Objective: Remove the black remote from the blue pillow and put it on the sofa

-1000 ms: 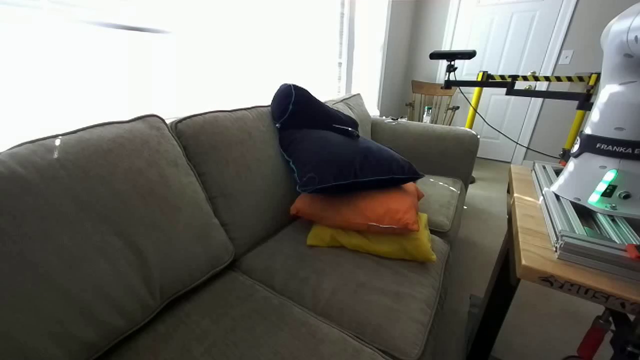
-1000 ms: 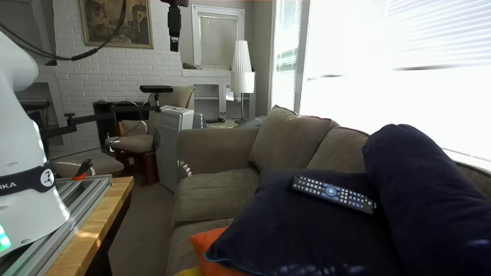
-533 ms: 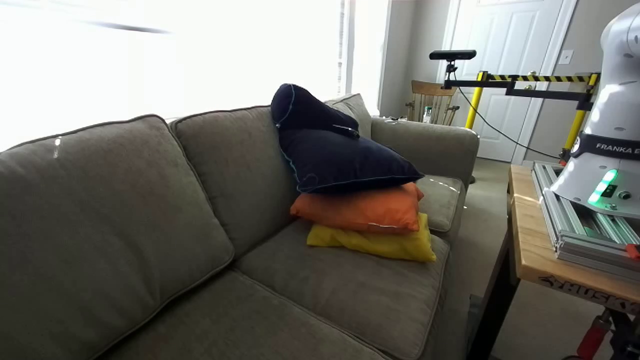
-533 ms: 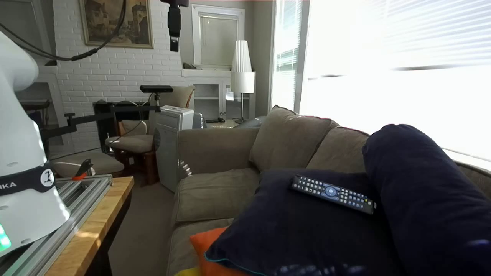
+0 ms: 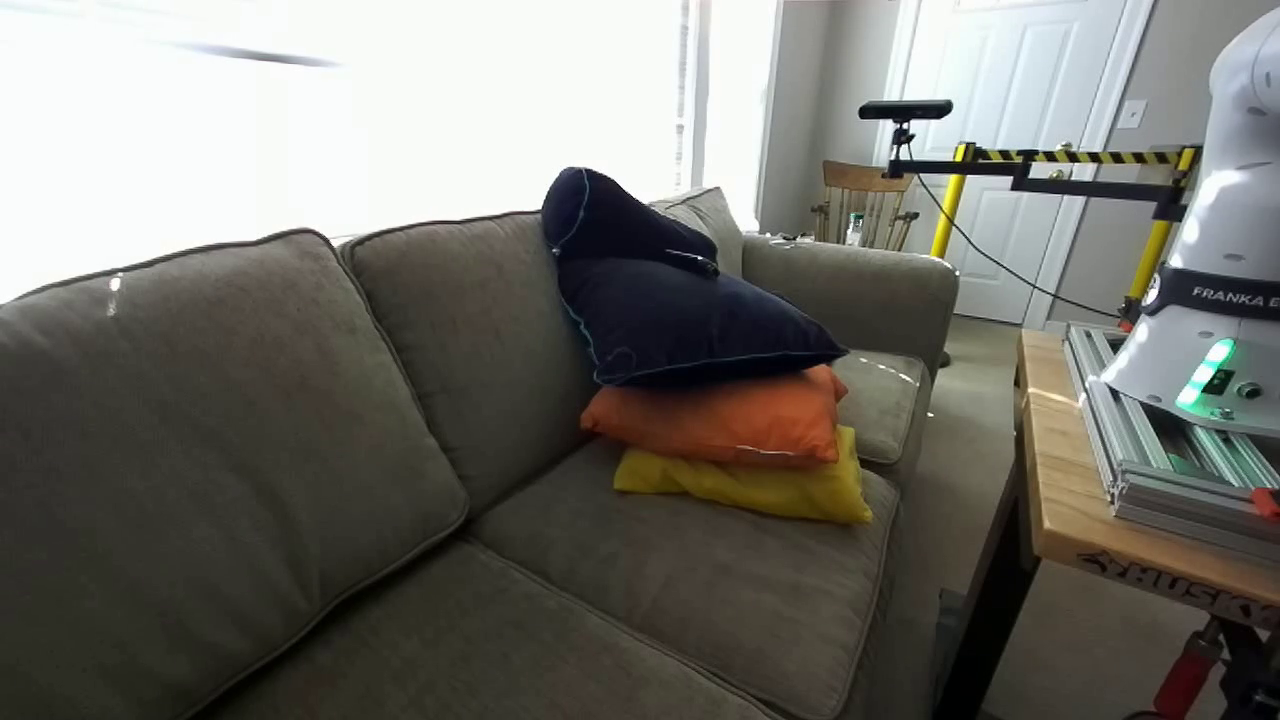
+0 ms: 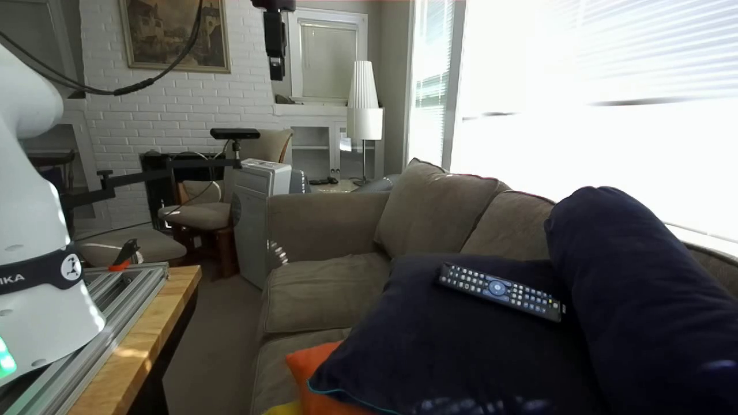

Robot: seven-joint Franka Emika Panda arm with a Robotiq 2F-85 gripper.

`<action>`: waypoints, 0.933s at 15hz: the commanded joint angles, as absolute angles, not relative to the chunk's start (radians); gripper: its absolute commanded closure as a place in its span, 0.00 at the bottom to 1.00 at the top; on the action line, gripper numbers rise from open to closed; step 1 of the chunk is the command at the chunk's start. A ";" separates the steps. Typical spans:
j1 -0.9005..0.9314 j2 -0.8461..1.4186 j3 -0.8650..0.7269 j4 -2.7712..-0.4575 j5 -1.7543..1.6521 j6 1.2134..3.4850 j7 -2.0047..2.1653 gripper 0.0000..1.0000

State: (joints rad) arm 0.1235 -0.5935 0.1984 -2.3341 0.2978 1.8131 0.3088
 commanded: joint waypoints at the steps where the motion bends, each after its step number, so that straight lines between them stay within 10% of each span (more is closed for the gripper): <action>1: 0.043 -0.558 0.223 -2.368 0.230 1.967 0.408 0.00; 14: -0.115 -0.447 0.153 -2.422 0.137 2.229 0.679 0.00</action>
State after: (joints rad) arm -0.0965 -0.4603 0.1868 -2.4080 0.1526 2.1697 0.6288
